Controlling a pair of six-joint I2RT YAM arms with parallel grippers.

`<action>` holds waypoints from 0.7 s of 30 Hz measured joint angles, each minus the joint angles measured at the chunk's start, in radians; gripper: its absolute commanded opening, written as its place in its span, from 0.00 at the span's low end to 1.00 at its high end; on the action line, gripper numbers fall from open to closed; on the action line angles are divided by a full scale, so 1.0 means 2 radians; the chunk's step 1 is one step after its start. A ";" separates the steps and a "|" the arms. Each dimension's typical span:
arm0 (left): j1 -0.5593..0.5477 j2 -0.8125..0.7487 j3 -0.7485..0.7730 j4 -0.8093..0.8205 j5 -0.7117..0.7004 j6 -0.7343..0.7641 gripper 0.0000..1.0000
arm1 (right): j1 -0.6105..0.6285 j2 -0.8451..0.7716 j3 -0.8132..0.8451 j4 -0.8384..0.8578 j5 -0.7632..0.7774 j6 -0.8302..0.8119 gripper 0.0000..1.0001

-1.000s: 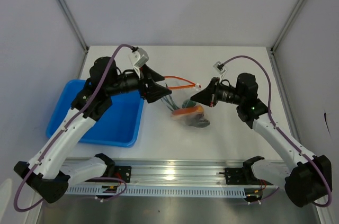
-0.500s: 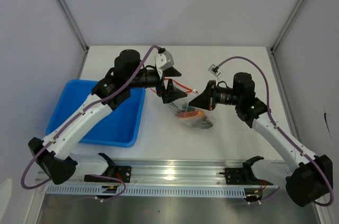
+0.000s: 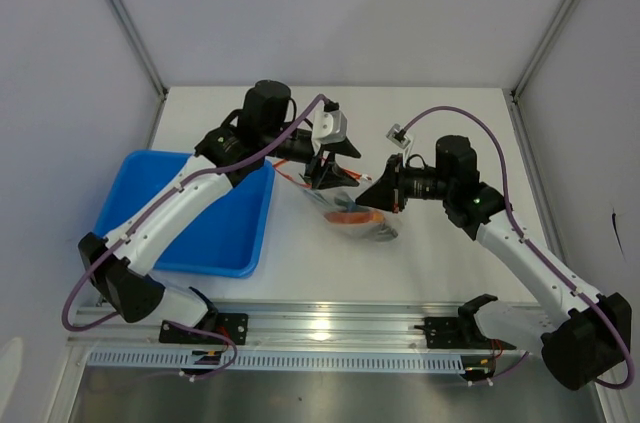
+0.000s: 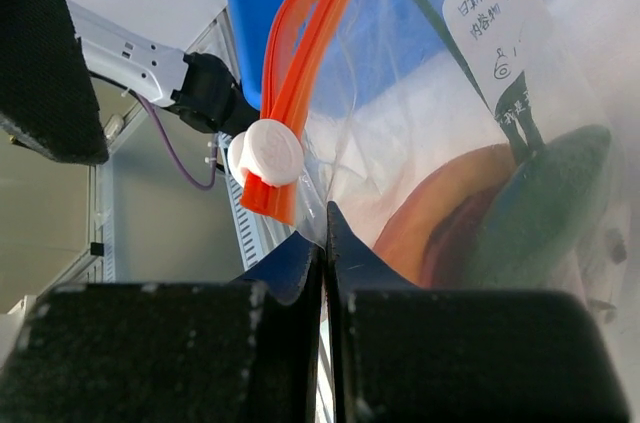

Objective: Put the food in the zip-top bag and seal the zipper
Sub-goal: Zip the zipper food storage bag at the center of the board.

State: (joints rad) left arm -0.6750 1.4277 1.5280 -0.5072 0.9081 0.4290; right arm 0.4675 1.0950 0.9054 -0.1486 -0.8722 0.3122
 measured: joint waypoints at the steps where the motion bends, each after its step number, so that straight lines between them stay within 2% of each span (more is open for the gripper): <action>1: 0.000 0.001 0.000 -0.003 0.007 0.004 0.57 | 0.000 0.000 0.000 -0.001 0.000 -0.001 0.00; 8: -0.008 0.010 0.000 -0.014 0.021 0.014 0.48 | 0.000 0.000 0.000 -0.003 0.000 -0.007 0.00; 21: -0.022 0.049 0.000 -0.017 0.006 0.013 0.31 | 0.001 -0.001 0.000 -0.007 0.000 -0.009 0.00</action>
State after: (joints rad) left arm -0.7197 1.5253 1.5280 -0.5415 0.9195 0.4553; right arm 0.4686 1.0927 0.9054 -0.1627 -0.8722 0.2935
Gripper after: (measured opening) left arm 0.332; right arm 0.003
